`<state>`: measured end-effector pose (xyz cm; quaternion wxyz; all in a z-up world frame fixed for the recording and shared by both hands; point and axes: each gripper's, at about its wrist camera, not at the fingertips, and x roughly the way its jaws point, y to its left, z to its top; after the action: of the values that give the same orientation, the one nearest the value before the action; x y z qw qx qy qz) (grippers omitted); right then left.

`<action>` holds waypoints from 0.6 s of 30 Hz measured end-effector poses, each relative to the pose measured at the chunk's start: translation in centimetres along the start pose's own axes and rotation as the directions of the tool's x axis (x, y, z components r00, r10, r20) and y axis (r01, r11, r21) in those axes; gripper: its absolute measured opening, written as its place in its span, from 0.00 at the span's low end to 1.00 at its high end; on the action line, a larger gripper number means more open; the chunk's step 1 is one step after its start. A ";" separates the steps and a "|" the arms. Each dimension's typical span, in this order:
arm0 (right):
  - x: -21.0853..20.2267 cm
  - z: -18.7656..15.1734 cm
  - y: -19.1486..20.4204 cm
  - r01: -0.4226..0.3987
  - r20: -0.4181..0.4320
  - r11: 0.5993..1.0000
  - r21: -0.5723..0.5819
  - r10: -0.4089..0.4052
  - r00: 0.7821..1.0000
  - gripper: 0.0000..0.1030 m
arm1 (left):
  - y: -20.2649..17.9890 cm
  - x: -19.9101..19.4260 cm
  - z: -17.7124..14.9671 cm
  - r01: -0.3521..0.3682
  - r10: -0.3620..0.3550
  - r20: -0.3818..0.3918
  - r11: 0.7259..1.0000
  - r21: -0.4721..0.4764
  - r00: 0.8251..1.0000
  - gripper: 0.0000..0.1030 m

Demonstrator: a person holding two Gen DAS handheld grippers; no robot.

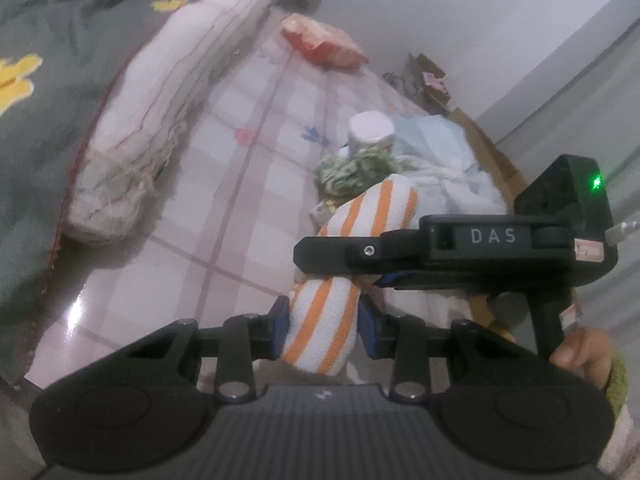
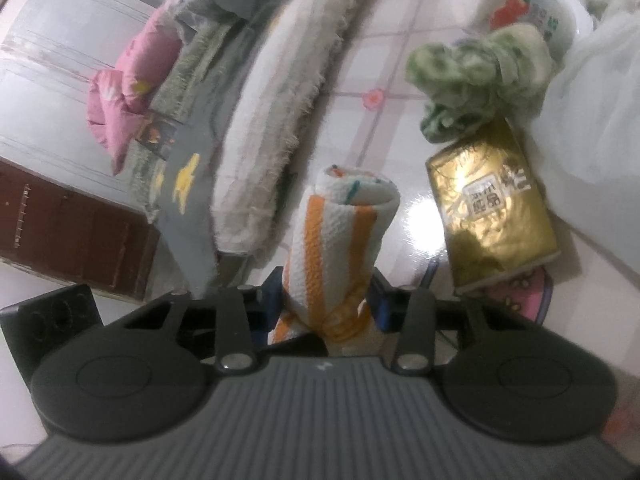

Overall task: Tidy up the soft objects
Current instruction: 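Carry the towel roll with the right tool into the box and release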

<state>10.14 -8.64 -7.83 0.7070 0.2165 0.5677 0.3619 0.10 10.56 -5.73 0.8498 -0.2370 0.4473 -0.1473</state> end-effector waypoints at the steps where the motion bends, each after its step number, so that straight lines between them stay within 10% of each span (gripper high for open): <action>1: -0.6 0.0 0.0 -0.010 0.008 1.000 -0.005 0.010 1.000 0.38 | -0.4 -0.3 0.1 0.005 -0.005 0.012 1.000 0.012 1.000 0.36; 10: -8.5 -0.2 1.1 -0.039 0.191 0.995 -0.096 0.056 0.980 0.35 | -7.6 -1.0 2.3 0.068 -0.083 0.076 0.979 0.191 0.994 0.36; 18: -20.3 -1.2 -2.3 0.002 0.436 0.997 -0.072 0.030 0.900 0.34 | -17.3 2.7 3.8 0.215 -0.247 0.035 0.896 0.389 0.968 0.48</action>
<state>7.74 -25.59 3.31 0.8208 0.2709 0.3802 0.3291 4.07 -4.29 3.52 0.8738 -0.1244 0.3430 -0.3214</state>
